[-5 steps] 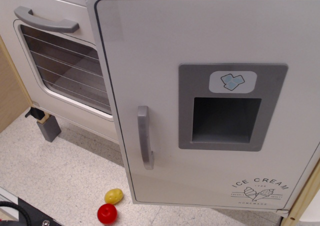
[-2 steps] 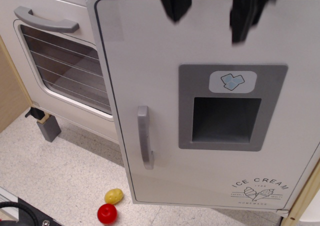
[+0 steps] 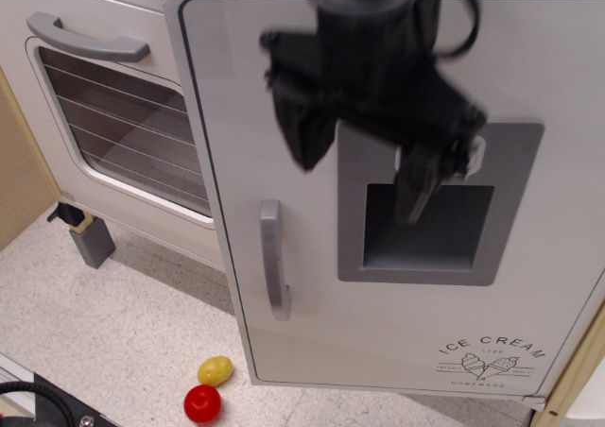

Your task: Close fridge

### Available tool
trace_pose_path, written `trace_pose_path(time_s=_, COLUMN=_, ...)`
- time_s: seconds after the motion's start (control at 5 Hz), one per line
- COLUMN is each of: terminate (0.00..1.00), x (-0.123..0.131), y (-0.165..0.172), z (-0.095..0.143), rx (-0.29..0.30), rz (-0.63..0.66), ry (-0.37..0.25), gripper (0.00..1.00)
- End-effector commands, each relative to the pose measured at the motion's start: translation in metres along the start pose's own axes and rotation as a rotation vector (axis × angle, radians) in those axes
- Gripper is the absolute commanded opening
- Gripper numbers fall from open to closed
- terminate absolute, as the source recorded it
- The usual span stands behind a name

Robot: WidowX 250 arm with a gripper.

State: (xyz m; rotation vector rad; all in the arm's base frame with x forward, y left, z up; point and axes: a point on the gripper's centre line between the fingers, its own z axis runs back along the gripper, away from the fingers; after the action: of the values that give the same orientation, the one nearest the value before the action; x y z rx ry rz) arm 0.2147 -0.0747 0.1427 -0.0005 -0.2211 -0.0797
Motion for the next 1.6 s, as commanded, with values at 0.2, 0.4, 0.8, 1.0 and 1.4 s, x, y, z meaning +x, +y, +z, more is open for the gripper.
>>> trace_pose_path(time_s=0.2, terminate=0.0, x=0.045, y=0.051, z=-0.01, rx=-0.002, rz=0.179, ry=-0.235, gripper=1.0)
trace_pose_path(time_s=0.4, terminate=0.0, x=0.061, y=0.064, z=-0.014, rx=0.024, rz=0.214, ry=-0.283, gripper=1.0)
trace_pose_path(time_s=0.8, terminate=0.0, x=0.081, y=0.074, z=-0.016, rx=0.032, rz=0.261, ry=-0.294, gripper=1.0)
trace_pose_path(time_s=1.0, terminate=0.0, x=0.085, y=0.076, z=-0.015, rx=0.031, rz=0.267, ry=-0.297, gripper=1.0)
trace_pose_path(time_s=1.4, terminate=0.0, x=0.079, y=0.075, z=-0.013, rx=0.061, rz=0.256, ry=-0.26, gripper=1.0)
